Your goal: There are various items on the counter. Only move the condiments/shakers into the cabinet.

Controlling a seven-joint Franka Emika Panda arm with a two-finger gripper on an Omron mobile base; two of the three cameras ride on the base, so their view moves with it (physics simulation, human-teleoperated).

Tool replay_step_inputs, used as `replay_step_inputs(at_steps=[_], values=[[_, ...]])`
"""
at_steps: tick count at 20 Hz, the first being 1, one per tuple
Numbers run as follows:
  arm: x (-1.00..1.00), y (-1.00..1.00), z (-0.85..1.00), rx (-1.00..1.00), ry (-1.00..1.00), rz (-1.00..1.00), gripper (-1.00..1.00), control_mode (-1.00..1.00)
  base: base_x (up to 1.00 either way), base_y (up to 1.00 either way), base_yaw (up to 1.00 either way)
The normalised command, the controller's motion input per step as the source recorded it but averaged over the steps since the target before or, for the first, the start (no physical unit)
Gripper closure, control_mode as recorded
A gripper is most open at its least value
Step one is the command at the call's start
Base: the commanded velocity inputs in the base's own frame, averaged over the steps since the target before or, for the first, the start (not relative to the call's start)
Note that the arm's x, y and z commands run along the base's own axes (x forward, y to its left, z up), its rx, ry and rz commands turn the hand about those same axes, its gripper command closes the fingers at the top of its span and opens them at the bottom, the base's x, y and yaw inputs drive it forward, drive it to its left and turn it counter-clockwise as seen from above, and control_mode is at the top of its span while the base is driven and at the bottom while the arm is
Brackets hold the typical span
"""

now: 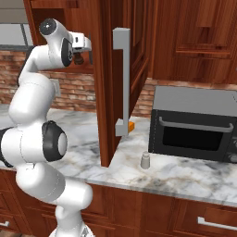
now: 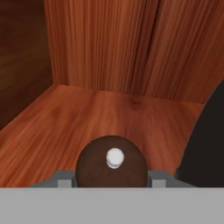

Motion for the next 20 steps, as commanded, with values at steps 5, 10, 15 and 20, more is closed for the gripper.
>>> replay_step_inputs(at_steps=[5, 10, 15, 20], values=[[0.00, 0.00, 0.00, 0.00, 0.00, 0.00, -1.00, -1.00, 0.00, 0.00, 0.00], [0.00, 0.00, 0.00, 0.00, 0.00, 0.00, -1.00, -1.00, 0.00, 0.00, 0.00], [0.05, 0.00, -0.20, -0.01, -0.07, 0.00, -1.00, -1.00, 0.00, 0.00, 0.00], [-0.54, 0.03, -0.15, -0.08, -0.06, 0.00, -1.00, -1.00, 0.00, 0.00, 0.00]])
